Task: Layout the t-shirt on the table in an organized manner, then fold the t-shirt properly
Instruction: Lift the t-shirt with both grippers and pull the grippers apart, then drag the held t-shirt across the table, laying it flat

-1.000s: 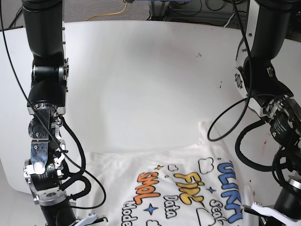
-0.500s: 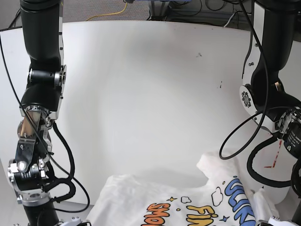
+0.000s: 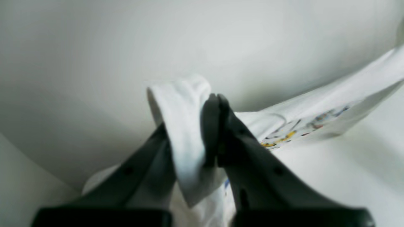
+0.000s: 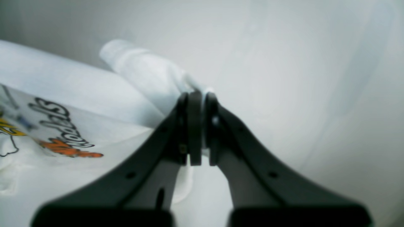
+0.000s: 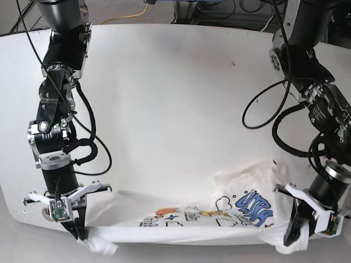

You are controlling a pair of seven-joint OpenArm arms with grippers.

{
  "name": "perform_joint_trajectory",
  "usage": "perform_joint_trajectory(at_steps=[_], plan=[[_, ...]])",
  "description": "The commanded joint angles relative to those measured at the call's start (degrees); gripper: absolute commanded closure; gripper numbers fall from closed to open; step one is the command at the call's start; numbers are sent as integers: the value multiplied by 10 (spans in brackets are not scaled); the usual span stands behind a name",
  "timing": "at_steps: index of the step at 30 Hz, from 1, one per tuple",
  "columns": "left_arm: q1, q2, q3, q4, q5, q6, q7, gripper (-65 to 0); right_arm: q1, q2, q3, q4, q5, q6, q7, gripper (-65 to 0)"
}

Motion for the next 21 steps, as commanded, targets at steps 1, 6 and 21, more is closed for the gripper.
perform_joint_trajectory(at_steps=[1,6,21], plan=[[17,-6,-7,12,-10,5,-17,0,-22,-8,11,22,-4,-5,18,-5],[92,-6,-40,16,-46,5,-17,0,-86,-19,14,30,-4,-5,21,-5],[324,-7,-73,16,-117,5,-18,0,-286,-92,34,31,-5,-5,71,-5]])
